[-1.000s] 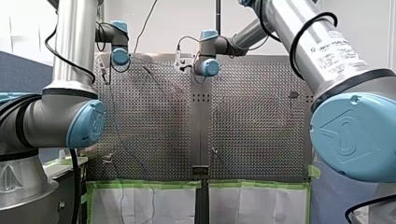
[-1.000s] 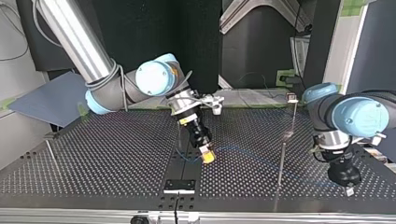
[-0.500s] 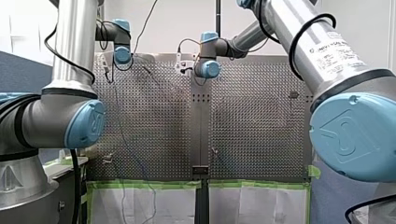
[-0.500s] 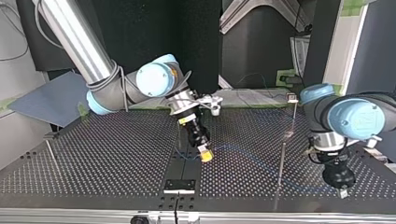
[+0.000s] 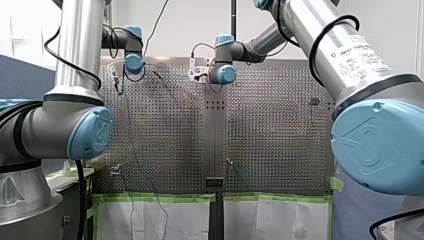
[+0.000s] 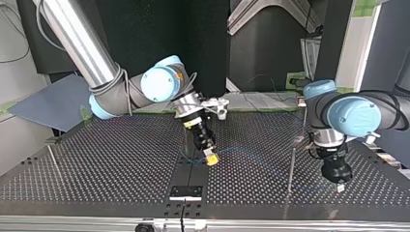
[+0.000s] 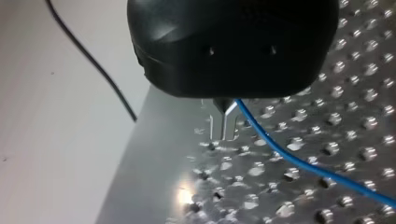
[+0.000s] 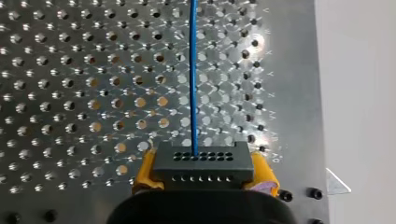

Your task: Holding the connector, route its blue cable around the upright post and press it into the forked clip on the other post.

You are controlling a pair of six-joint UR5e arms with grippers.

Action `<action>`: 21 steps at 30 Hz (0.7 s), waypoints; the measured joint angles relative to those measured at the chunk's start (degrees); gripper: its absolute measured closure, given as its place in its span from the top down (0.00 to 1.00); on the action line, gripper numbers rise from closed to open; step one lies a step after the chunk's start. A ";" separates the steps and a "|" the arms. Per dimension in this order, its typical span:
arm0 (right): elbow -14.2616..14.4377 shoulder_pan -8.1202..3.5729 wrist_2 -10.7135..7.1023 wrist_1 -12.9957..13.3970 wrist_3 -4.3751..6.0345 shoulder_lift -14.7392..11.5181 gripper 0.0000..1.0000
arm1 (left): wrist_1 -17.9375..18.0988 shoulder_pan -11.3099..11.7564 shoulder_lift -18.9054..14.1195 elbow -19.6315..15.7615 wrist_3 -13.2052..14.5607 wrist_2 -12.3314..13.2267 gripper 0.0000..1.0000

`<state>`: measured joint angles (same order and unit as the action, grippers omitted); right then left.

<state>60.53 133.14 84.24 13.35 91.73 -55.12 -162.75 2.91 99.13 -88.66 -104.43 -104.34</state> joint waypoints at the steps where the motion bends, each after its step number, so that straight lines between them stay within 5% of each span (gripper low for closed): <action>1: 0.01 0.00 0.00 -0.29 -0.01 0.02 0.00 | 0.41 -0.09 0.01 -0.44 -0.07 0.09 0.00; 9: 1.14 -0.11 0.29 -1.95 -0.24 0.33 0.00 | 3.59 -0.54 0.17 -4.28 -0.32 0.41 0.00; 21: 5.79 -1.37 1.64 0.04 -0.46 0.57 0.00 | 3.97 -1.70 2.86 -7.38 -0.40 1.62 0.00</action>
<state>66.32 131.77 85.87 13.39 91.26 -54.54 -158.78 1.20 102.00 -96.04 -104.83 -102.72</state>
